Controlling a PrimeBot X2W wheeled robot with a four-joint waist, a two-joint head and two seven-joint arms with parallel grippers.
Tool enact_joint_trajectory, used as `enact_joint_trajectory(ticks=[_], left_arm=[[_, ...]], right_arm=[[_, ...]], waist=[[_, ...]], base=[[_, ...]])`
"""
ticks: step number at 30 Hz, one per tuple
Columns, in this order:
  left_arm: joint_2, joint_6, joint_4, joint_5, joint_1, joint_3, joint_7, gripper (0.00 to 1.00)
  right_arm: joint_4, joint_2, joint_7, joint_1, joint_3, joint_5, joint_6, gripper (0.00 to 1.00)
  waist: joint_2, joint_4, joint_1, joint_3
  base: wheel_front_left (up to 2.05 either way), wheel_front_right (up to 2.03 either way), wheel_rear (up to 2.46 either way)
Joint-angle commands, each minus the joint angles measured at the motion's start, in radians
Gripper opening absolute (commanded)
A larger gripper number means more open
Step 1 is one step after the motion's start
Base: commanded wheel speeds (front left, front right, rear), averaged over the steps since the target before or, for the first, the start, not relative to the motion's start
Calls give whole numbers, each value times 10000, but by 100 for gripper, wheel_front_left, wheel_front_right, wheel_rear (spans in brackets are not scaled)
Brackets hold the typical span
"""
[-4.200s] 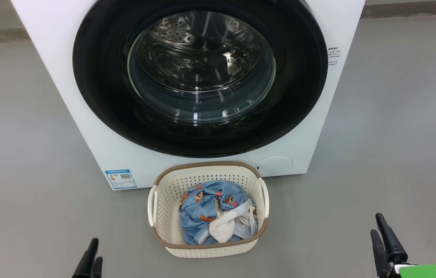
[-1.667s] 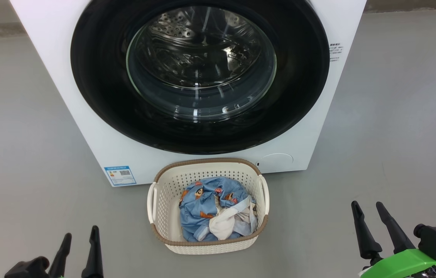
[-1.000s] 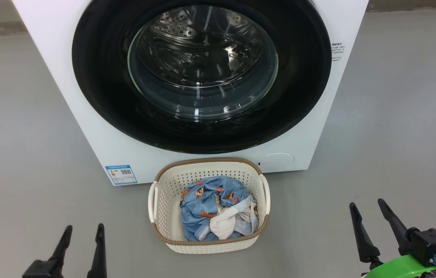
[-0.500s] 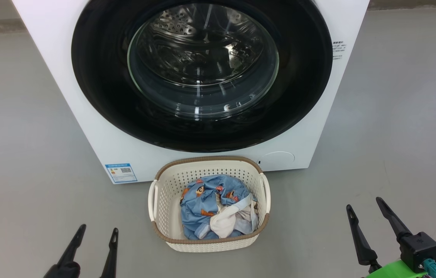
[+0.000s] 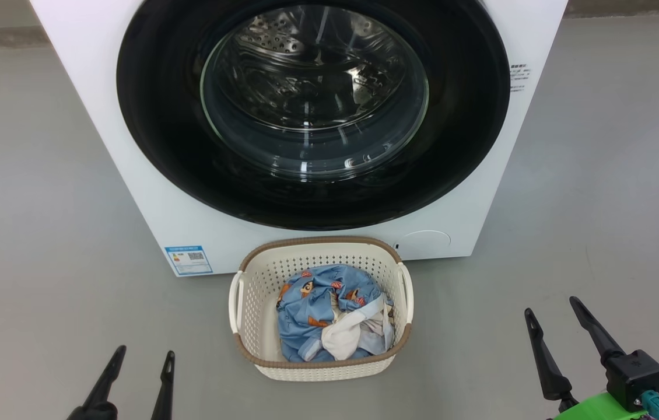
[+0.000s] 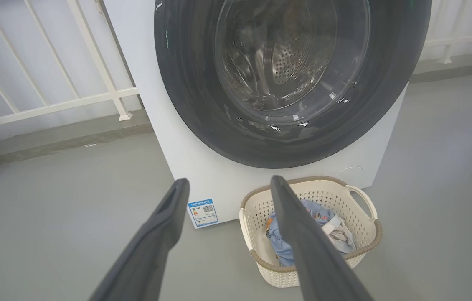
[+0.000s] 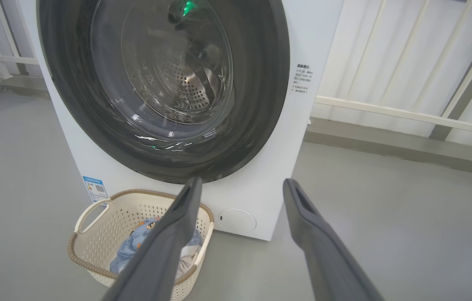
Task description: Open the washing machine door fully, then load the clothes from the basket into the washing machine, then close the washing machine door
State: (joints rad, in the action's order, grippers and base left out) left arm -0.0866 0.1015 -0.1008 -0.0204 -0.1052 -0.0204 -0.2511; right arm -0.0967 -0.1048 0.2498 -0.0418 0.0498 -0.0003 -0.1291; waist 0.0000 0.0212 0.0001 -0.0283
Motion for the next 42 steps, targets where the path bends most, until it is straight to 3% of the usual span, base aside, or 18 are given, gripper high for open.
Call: enact_joint_trajectory(ticks=[1, 18, 42], left_arm=[[-122, 5, 292, 29, 93, 385, -107, 100], [103, 7, 208, -78, 218, 801, -107, 100], [295, 144, 414, -322, 358, 1048, -107, 100]], right_arm=[[250, -173, 120, 123, -232, -67, -16, 100], [218, -182, 120, 99, -353, -49, -16, 100], [208, -115, 120, 179, -389, 31, -16, 100]], waist=[[0, 4, -1, 14], [0, 147, -1, 90], [0, 1, -1, -94]], base=[[0, 0, 0], [15, 15, -31], [104, 104, -208]])
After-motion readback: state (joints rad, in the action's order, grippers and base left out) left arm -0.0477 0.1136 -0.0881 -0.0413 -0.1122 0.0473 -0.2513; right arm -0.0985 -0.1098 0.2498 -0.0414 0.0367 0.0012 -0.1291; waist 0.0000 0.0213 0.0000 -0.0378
